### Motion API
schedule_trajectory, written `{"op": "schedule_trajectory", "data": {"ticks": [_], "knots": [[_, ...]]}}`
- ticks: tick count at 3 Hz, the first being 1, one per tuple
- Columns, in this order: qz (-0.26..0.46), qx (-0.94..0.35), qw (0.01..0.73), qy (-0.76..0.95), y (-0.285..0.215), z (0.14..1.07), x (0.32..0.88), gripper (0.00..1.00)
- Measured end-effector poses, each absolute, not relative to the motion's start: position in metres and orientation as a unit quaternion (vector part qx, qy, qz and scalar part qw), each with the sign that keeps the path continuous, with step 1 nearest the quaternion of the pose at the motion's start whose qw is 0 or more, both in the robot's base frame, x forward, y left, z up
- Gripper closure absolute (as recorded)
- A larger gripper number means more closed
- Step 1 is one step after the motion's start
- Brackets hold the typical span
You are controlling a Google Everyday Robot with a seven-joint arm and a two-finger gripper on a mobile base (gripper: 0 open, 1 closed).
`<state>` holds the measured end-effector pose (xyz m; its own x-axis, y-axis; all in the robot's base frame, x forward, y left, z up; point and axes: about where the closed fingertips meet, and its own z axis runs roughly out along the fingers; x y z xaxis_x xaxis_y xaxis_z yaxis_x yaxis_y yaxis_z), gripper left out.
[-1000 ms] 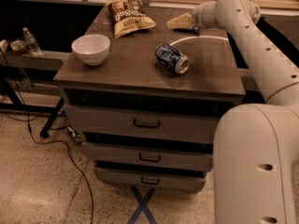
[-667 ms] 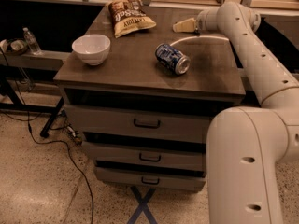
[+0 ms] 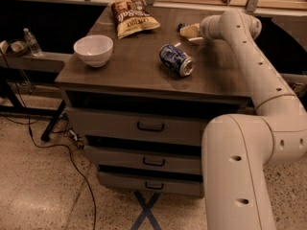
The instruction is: Pick rxbar blueberry
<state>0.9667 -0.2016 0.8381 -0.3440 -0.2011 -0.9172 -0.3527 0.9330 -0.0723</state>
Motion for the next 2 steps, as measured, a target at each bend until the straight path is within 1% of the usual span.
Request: {"op": "schedule_trajectory", "data": {"ticks": [2], "knots": [[0.078, -0.169, 0.539, 0.822, -0.1982, 0.8312, 0.9677, 0.72]]}}
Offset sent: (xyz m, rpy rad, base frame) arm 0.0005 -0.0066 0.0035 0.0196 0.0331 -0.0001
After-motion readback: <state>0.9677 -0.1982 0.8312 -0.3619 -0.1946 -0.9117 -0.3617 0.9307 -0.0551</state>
